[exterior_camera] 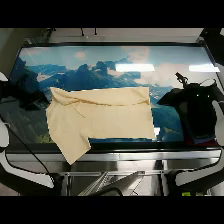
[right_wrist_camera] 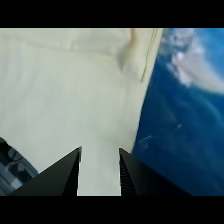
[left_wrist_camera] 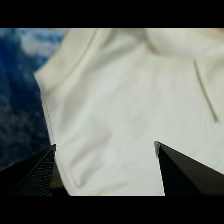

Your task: Fold the shirts.

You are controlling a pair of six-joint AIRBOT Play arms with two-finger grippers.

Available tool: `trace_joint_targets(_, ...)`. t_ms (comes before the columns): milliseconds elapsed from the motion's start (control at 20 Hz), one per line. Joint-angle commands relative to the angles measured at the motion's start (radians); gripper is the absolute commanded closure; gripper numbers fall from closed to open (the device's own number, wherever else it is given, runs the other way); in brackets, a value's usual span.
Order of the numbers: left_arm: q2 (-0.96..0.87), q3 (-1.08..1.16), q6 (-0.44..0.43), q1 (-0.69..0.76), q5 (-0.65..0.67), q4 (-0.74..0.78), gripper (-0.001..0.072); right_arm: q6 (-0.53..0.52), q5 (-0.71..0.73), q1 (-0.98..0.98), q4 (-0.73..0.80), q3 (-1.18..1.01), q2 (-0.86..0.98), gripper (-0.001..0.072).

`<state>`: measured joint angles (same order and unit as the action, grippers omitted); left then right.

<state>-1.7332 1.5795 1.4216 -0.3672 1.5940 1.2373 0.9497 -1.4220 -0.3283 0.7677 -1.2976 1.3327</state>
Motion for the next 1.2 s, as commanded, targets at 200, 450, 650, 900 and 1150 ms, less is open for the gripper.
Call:
trace_joint_targets(200,0.352,-0.698,0.026,-0.047,-0.014,-0.009,0.0011,0.0,0.06,-0.083,0.004,0.359,-0.274,0.0411)
trace_joint_targets(450,0.414,-0.886,0.002,0.002,-0.23,-0.053,0.0011,0.003,0.076,-0.082,0.004,0.4,-0.304,0.0411)
trace_joint_targets(650,0.394,-0.945,-0.1,0.068,-0.378,-0.237,0.0011,0.035,0.126,-0.082,0.003,0.462,-0.303,0.0411)
trace_joint_targets(900,0.34,-0.943,-0.135,0.118,-0.356,-0.244,0.0476,0.042,0.159,-0.083,0.022,0.505,-0.303,0.0411)
trace_joint_targets(1150,0.341,-0.903,-0.157,0.117,-0.3,-0.235,0.0698,0.099,0.188,-0.083,0.104,0.527,-0.302,0.0382)
